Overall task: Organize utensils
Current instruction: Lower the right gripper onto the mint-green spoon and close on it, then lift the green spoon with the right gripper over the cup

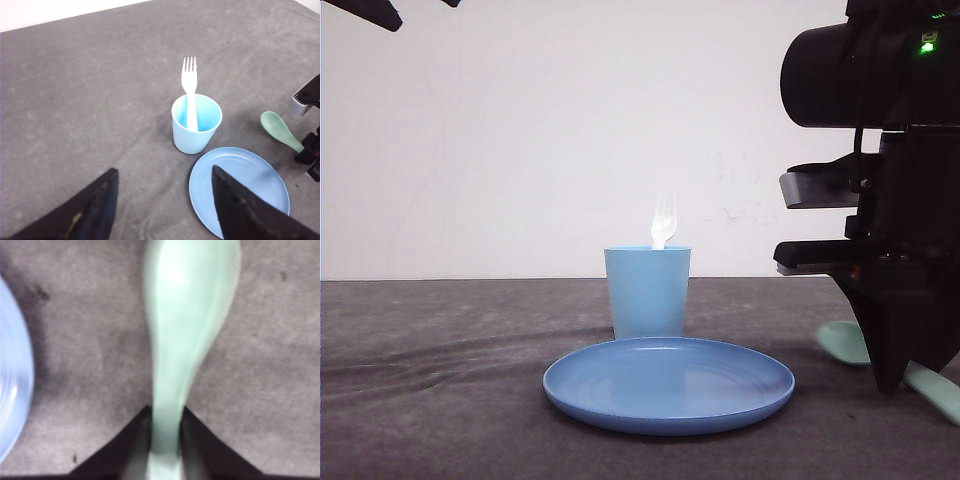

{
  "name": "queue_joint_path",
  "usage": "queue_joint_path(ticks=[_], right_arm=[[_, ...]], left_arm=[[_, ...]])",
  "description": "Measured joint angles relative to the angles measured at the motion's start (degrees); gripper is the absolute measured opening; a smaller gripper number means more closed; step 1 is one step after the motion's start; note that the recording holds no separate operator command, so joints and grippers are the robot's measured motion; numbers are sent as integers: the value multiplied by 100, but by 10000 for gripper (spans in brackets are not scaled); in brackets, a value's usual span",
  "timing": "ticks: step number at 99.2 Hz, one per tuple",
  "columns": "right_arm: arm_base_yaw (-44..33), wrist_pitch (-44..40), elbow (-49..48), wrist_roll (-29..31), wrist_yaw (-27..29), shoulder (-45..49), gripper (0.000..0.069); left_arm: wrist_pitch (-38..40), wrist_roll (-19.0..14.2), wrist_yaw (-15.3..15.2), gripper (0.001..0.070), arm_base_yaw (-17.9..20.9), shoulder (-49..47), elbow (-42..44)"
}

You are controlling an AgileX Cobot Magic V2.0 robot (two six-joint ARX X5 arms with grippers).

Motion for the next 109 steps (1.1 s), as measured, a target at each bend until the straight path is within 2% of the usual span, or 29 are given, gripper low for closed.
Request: queue_joint_path(ticks=[78, 109], right_arm=[[0, -101, 22, -39, 39, -28, 65], [-4, -205, 354, -177, 66, -691, 65]], left_arm=[[-136, -2, 7, 355, 0, 0, 0], [-136, -2, 7, 355, 0, 0, 0]])
